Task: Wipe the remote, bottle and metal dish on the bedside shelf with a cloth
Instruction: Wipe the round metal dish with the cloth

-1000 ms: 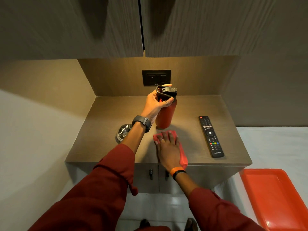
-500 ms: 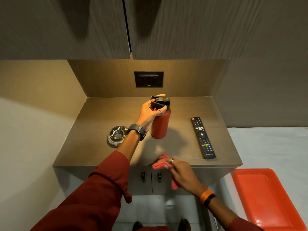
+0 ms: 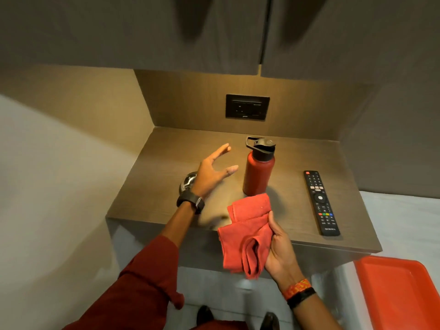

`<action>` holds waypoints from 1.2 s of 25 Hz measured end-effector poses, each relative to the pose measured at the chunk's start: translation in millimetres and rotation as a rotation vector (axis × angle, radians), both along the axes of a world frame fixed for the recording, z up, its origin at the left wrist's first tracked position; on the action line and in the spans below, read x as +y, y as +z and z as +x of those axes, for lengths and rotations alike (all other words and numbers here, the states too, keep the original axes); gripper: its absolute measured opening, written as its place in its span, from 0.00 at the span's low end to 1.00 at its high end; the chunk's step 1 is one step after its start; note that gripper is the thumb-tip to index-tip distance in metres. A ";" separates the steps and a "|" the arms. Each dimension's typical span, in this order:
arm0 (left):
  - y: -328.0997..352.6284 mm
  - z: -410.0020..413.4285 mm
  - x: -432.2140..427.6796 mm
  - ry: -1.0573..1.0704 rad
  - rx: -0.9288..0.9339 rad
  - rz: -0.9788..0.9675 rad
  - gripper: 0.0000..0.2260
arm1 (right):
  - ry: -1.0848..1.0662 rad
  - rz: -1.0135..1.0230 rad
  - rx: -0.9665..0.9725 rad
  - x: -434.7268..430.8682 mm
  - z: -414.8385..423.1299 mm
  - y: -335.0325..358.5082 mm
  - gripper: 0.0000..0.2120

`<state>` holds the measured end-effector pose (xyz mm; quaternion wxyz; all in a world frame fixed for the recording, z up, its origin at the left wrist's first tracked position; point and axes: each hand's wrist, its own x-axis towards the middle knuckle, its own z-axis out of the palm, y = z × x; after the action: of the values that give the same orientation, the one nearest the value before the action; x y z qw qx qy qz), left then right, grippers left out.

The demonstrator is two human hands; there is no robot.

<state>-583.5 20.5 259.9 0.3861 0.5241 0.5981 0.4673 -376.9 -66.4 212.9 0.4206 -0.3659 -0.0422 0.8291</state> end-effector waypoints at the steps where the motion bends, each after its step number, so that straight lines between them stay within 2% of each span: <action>1: -8.3 -21.4 -10.2 0.089 0.083 0.000 0.30 | -0.038 0.063 -0.086 0.9 -9.6 1.7 0.24; 3: -25.9 -49.5 -29.2 0.192 0.202 -0.074 0.31 | -0.124 0.358 -0.407 6.9 -24.7 20.0 0.19; 5: -40.1 -80.3 -40.8 0.097 0.379 -0.244 0.40 | -0.114 0.793 -0.755 24.5 -63.3 40.9 0.14; 7: -53.9 -93.7 -37.5 -0.042 0.603 -0.321 0.49 | -0.059 1.080 -1.066 55.6 -106.8 47.1 0.14; 8: -58.3 -93.4 -33.2 -0.062 0.653 -0.321 0.51 | 0.044 1.146 -1.194 75.2 -128.0 42.4 0.15; 9: -62.7 -90.3 -28.6 -0.050 0.647 -0.307 0.51 | 0.257 1.192 -1.336 93.1 -145.6 33.4 0.16; 11: -73.3 -90.3 -22.0 0.011 0.544 -0.282 0.50 | 0.718 1.273 -1.714 107.1 -168.0 0.9 0.20; 12: -78.5 -92.1 -21.6 0.045 0.485 -0.276 0.51 | 0.803 1.355 -1.824 107.0 -170.7 -14.9 0.22; 13: -83.1 -95.9 -22.0 0.074 0.442 -0.272 0.52 | 0.801 1.443 -1.820 104.1 -168.6 -23.9 0.22; 16: -90.2 -102.5 -20.9 0.082 0.400 -0.260 0.60 | 0.789 1.669 -1.612 106.4 -141.9 -33.7 0.21; 18: -88.7 -102.0 -18.2 0.067 0.398 -0.243 0.65 | 0.845 1.640 -1.634 122.0 -137.1 -30.1 0.21; 20: -85.9 -101.2 -15.8 0.068 0.407 -0.242 0.66 | 0.833 1.553 -1.686 131.4 -147.6 -21.2 0.21; 21: -86.1 -101.1 -15.8 0.081 0.402 -0.241 0.65 | 0.841 1.573 -1.685 128.9 -152.7 -18.6 0.21; 24: -87.3 -102.6 -18.0 0.067 0.397 -0.220 0.65 | 0.848 1.810 -1.546 111.2 -141.7 -16.8 0.25; 26: -88.5 -102.3 -19.6 0.037 0.404 -0.191 0.65 | 0.784 1.894 -1.486 101.8 -127.6 -18.4 0.25; 30: -85.0 -98.5 -25.1 0.043 0.393 -0.177 0.62 | 0.607 1.759 -1.432 100.0 -118.9 -7.1 0.16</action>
<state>-682.0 -4.6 174.9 0.2964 0.5563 0.7117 0.3102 -495.8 33.6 205.8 0.1940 -0.3070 -0.9131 0.1857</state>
